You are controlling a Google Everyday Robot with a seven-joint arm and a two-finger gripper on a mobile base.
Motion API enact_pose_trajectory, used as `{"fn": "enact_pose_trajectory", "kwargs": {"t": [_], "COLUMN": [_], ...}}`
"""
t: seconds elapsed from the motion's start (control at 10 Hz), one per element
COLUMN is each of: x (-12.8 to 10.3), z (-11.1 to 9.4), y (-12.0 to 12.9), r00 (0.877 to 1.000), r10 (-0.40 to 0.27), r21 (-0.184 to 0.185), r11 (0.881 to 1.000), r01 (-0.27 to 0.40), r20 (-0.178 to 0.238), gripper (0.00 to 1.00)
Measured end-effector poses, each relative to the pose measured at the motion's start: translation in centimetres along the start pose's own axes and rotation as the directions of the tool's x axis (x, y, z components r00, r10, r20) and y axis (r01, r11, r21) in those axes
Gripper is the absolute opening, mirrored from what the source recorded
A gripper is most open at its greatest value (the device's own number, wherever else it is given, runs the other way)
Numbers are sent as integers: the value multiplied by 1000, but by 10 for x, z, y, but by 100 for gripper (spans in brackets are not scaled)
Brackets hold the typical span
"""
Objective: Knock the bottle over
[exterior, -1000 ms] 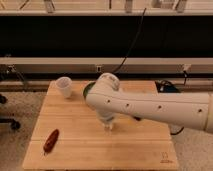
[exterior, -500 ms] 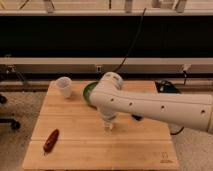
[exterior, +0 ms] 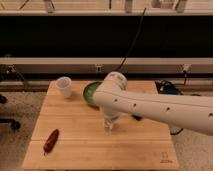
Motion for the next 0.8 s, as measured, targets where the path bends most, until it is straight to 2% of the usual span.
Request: {"fn": "enact_pose_trajectory", "kwargs": {"t": [0.2, 0.4, 0.6, 0.8], "x": [19, 30, 32, 23], "z": [2, 7, 11, 21], "y": [-8, -30, -39, -52], "r00": [1000, 1000, 1000, 999], "r10": [8, 11, 9, -13], "r21": [15, 33, 41, 44], "r11": [1000, 999, 999, 999], "r01": [-8, -11, -10, 12], "r20": [-4, 2, 15, 39], "gripper": [0, 0, 0, 0]}}
